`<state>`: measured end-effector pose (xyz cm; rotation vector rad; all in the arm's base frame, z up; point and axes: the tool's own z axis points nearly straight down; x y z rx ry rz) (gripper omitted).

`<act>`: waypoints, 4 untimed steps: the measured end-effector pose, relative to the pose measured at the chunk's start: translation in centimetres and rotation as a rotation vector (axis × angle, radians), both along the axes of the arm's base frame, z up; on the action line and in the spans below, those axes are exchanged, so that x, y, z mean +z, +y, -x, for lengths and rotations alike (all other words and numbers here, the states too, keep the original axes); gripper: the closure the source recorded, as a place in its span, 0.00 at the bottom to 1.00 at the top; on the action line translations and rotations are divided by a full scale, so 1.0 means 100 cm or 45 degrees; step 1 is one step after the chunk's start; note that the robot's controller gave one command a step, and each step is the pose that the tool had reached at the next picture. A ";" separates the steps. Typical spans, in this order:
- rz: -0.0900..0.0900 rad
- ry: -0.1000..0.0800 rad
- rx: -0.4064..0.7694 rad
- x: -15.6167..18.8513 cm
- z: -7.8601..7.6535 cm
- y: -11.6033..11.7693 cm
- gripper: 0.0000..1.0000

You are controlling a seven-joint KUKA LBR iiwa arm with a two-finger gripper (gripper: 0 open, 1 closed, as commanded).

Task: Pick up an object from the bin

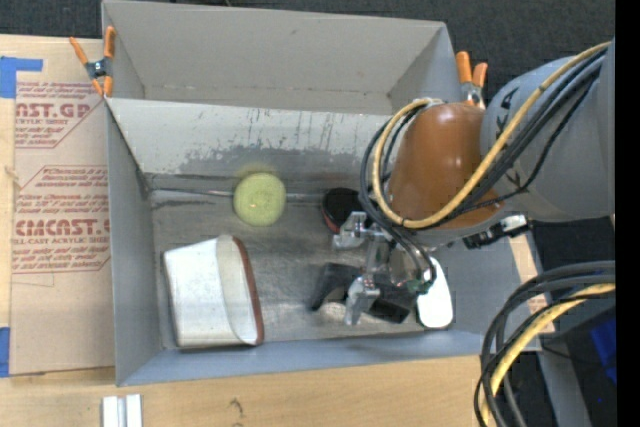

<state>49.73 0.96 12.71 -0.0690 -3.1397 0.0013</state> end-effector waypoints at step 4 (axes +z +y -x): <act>-0.002 0.000 0.334 0.077 -0.014 0.017 1.00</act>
Offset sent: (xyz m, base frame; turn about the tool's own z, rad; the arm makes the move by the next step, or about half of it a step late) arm 0.0156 -0.0036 -0.0571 -0.2726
